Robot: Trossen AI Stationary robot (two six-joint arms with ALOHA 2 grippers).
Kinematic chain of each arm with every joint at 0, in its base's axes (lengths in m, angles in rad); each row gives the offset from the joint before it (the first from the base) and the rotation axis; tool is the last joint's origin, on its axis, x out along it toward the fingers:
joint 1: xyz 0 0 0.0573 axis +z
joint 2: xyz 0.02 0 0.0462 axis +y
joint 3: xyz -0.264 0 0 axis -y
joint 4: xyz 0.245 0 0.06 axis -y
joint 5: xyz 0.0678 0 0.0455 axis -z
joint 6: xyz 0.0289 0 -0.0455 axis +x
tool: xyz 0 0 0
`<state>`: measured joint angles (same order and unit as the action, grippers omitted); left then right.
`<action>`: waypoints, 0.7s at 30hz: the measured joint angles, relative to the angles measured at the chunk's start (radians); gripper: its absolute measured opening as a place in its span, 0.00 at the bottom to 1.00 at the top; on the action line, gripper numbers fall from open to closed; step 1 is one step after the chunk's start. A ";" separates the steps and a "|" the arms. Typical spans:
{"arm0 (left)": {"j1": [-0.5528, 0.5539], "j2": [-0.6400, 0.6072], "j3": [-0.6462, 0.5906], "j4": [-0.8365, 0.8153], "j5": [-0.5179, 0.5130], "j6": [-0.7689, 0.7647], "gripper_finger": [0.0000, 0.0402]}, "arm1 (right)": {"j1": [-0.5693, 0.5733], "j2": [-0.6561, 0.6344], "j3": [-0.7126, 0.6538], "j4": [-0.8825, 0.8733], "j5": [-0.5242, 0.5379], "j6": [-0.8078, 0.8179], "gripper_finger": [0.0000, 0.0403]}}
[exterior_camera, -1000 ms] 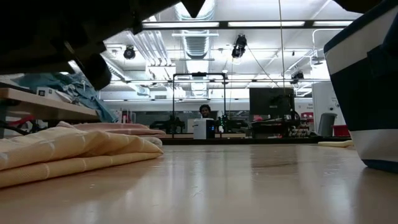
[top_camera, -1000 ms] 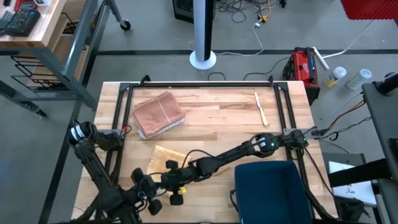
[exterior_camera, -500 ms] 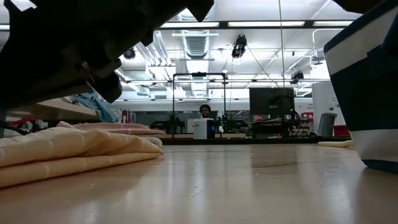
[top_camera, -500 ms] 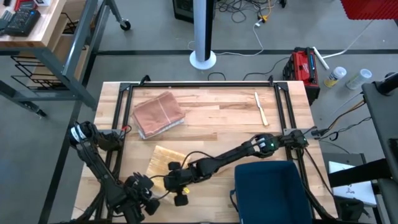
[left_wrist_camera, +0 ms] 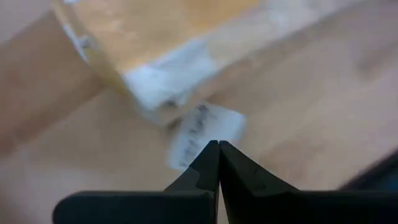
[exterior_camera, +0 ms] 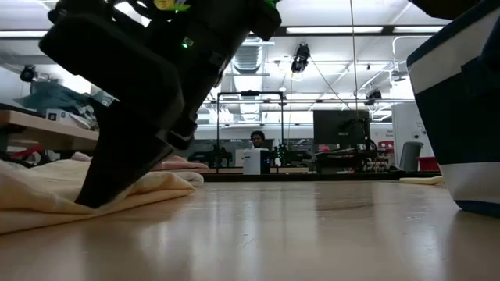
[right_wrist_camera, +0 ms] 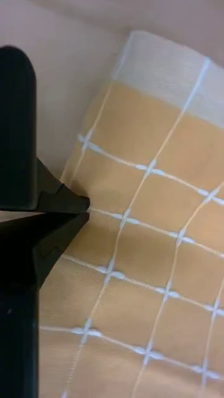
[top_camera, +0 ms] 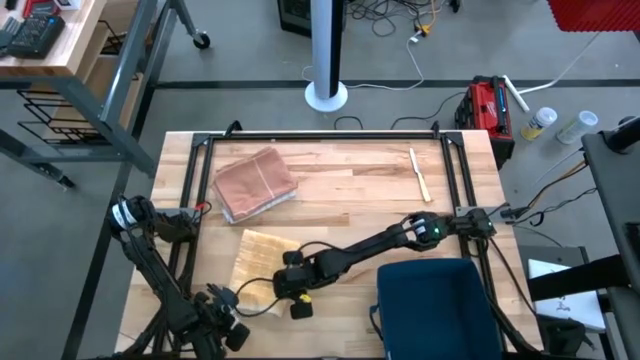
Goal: Fold towel
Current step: Fold the yellow towel
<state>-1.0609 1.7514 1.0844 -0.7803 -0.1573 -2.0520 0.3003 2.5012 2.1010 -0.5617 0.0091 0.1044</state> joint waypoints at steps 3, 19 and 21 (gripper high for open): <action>-0.001 -0.001 0.041 -0.020 -0.100 0.009 0.00 | 0.000 -0.004 0.013 -0.009 0.002 0.000 0.00; 0.102 -0.002 -0.089 0.055 -0.404 0.169 0.00 | 0.050 -0.014 0.035 0.108 -0.019 -0.016 0.00; 0.104 -0.002 -0.115 0.114 -0.319 0.180 0.00 | 0.054 -0.012 0.019 0.106 -0.028 -0.025 0.00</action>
<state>-0.9568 1.7496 0.9695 -0.6665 -0.4762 -1.8716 0.3545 2.4889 2.1204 -0.4553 -0.0192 0.0796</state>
